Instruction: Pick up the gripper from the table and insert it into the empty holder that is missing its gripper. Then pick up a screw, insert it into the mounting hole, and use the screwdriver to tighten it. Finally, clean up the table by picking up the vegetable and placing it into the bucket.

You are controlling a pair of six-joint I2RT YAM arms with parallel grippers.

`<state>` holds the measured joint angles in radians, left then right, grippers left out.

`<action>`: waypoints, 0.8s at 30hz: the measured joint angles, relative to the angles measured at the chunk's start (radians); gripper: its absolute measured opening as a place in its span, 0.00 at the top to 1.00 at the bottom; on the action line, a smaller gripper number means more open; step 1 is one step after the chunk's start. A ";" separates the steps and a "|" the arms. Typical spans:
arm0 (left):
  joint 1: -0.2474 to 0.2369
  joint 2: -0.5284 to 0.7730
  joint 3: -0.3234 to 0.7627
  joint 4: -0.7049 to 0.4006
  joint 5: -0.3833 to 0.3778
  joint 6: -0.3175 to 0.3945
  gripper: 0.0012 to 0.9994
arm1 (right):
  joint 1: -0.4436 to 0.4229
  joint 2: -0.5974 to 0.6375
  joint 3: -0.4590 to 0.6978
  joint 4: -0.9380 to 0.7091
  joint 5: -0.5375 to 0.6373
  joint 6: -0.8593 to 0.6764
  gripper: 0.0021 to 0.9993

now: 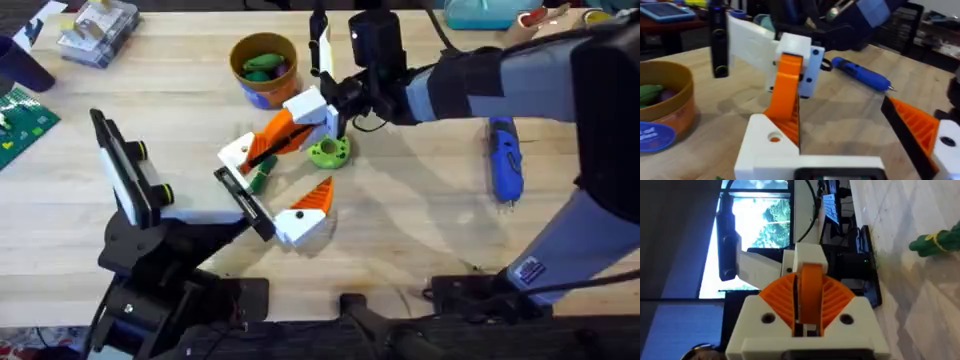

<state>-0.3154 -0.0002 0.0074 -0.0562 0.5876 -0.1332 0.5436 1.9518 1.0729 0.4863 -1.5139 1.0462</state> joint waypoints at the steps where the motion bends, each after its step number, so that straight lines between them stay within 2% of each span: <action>1: -0.001 0.000 0.000 0.000 0.006 0.001 0.01 | 0.003 0.000 0.000 0.000 -0.002 0.000 0.82; 5: -0.010 0.000 0.000 0.000 0.035 0.001 0.01 | 0.030 0.000 0.000 0.005 -0.008 0.000 0.73; 14: -0.010 0.000 0.000 -0.002 0.037 -0.012 0.01 | 0.033 -0.011 0.001 0.030 -0.010 0.008 0.45; 16: -0.010 0.000 0.000 -0.002 0.037 -0.014 0.01 | 0.033 -0.015 0.001 0.030 -0.010 0.009 0.36; 21: -0.026 0.000 0.000 -0.001 0.097 -0.013 0.01 | 0.048 -0.015 0.002 0.031 -0.010 0.005 0.03; 24: -0.026 0.000 -0.001 -0.001 0.114 -0.013 0.01 | 0.050 -0.015 0.002 0.030 -0.010 0.008 0.00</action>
<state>-0.3416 -0.0002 0.0067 -0.0570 0.7020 -0.1462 0.5938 1.9369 1.0744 0.5160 -1.5234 1.0539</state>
